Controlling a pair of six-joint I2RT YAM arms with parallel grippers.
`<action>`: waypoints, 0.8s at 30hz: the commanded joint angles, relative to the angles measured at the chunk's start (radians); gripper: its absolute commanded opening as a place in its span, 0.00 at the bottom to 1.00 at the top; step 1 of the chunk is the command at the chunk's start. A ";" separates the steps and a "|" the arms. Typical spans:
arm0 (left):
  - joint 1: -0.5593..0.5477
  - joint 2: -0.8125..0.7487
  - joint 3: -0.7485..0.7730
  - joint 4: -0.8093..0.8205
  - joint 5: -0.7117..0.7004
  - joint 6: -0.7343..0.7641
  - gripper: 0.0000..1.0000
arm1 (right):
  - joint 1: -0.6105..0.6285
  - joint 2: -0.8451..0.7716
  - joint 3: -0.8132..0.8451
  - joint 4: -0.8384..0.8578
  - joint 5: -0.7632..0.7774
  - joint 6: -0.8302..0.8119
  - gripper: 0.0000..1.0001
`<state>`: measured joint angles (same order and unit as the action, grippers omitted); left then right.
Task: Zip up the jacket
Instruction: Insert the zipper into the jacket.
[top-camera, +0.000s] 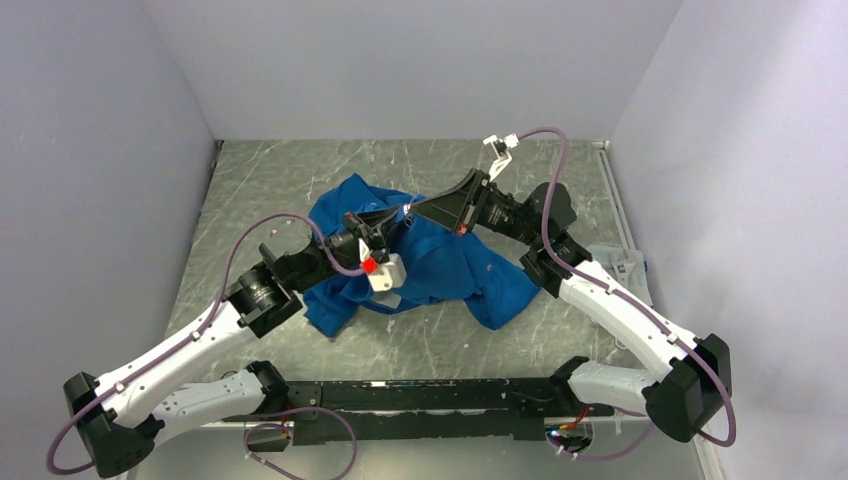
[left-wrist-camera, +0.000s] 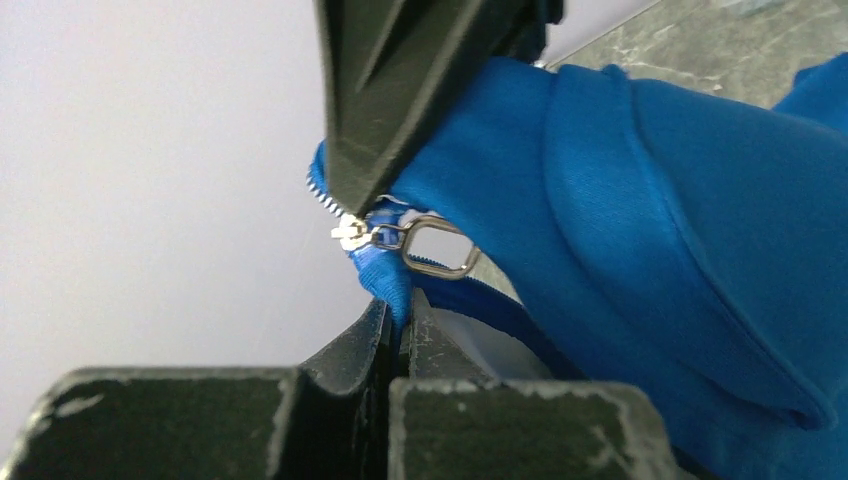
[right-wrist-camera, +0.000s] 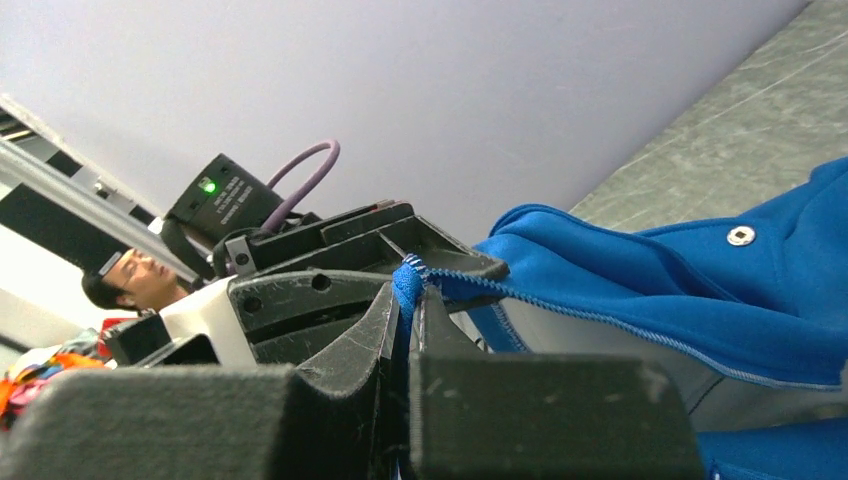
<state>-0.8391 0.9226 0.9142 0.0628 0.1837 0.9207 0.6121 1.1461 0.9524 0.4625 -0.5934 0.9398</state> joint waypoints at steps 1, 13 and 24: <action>-0.007 -0.048 -0.038 0.080 0.165 0.125 0.01 | 0.003 -0.005 0.010 0.104 -0.041 0.043 0.00; -0.007 -0.077 -0.099 0.121 0.179 0.218 0.00 | 0.003 -0.037 -0.057 0.097 -0.038 0.114 0.00; -0.009 -0.108 -0.146 0.131 0.266 0.314 0.00 | 0.004 -0.075 -0.119 0.053 0.036 0.136 0.00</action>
<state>-0.8391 0.8516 0.7662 0.1162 0.3412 1.1790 0.6189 1.1099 0.8398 0.4946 -0.6498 1.0679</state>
